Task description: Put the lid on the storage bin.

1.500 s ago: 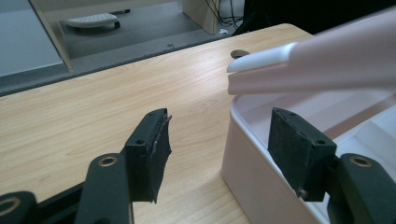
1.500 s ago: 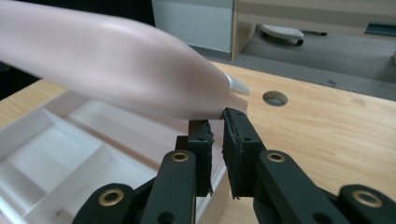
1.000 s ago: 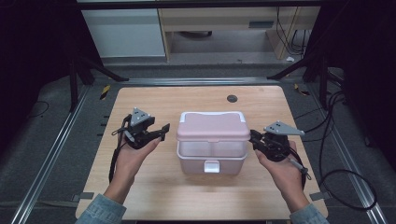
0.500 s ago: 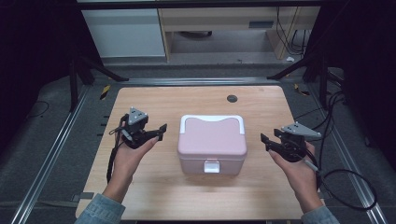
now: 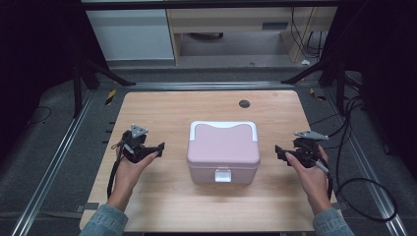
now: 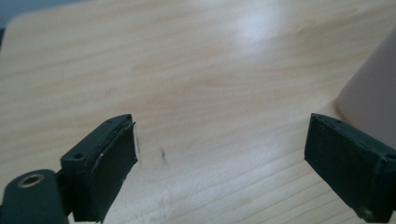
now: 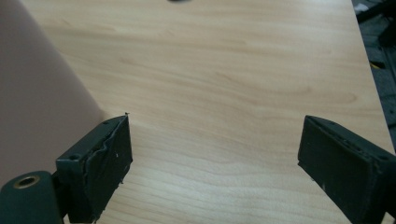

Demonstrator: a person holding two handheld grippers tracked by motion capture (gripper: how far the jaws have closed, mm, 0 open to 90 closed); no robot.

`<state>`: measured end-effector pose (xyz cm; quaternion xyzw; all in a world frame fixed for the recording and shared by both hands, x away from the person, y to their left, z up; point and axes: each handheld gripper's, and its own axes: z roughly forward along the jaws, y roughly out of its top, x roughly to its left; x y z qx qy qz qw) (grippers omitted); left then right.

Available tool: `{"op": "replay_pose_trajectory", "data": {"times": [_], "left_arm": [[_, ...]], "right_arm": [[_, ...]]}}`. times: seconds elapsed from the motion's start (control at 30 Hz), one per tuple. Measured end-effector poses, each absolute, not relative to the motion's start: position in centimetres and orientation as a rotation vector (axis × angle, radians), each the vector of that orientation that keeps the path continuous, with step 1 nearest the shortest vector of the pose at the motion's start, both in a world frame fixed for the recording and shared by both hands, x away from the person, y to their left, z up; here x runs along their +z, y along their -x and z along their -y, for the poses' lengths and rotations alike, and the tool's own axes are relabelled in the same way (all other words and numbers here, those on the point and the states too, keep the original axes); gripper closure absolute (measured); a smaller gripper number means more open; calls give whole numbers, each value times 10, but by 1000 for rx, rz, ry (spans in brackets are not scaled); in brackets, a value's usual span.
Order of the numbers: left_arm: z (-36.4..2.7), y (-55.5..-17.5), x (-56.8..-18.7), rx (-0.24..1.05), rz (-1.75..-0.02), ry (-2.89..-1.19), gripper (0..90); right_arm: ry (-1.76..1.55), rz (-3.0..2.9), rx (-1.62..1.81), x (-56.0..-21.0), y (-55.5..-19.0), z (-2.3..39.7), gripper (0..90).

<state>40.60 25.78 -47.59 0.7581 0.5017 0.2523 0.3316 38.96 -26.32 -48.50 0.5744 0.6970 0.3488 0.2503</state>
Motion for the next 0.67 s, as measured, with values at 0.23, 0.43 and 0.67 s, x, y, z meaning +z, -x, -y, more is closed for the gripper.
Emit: {"op": "replay_pose_trajectory", "data": {"times": [0.23,0.43,0.67], "left_arm": [[-274,-405,-510,651,-1347,-1997,70],[-287,-402,-531,645,-1375,-2004,69],[-289,-404,-533,610,-1382,-2012,37]], "right_arm": [[-1623,-1902,875,-516,-400,265,113],[-1664,-1905,830,-538,-407,259,105],[-1631,-1880,834,-543,-407,253,87]]}}
